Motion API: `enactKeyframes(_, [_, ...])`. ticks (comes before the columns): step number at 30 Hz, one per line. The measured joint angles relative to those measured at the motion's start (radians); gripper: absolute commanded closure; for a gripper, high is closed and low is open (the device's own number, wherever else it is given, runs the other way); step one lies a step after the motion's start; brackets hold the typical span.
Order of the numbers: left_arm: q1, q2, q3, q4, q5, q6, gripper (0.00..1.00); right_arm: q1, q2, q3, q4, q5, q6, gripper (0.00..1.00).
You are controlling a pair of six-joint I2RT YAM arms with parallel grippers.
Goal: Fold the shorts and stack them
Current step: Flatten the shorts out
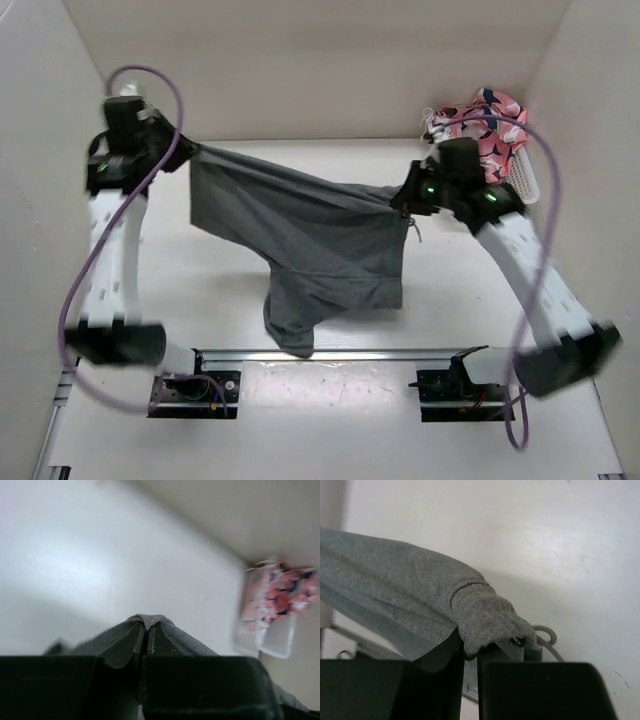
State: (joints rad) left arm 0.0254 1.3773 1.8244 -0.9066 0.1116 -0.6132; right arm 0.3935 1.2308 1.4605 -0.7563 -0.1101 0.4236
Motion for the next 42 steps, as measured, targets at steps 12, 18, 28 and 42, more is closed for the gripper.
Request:
enactKeyframes(12, [0.022, 0.402, 0.041, -0.021, 0.009, -0.008, 0.9, -0.034, 0.492, 0.158, 0.054, 0.044, -0.051, 1.0])
enactKeyframes(18, [0.097, 0.36, 0.295, -0.001, 0.105, -0.009, 0.9, -0.039, 0.422, 0.323, 0.106, 0.035, -0.055, 1.0])
enactKeyframes(28, [0.133, 0.029, 0.202, 0.04, 0.222, -0.02, 0.9, -0.048, 0.123, 0.272, 0.165, 0.027, -0.069, 1.0])
enactKeyframes(42, [0.133, -0.471, -0.615, -0.058, 0.187, -0.016, 0.19, 0.095, -0.201, -0.468, 0.045, -0.056, -0.064, 0.36])
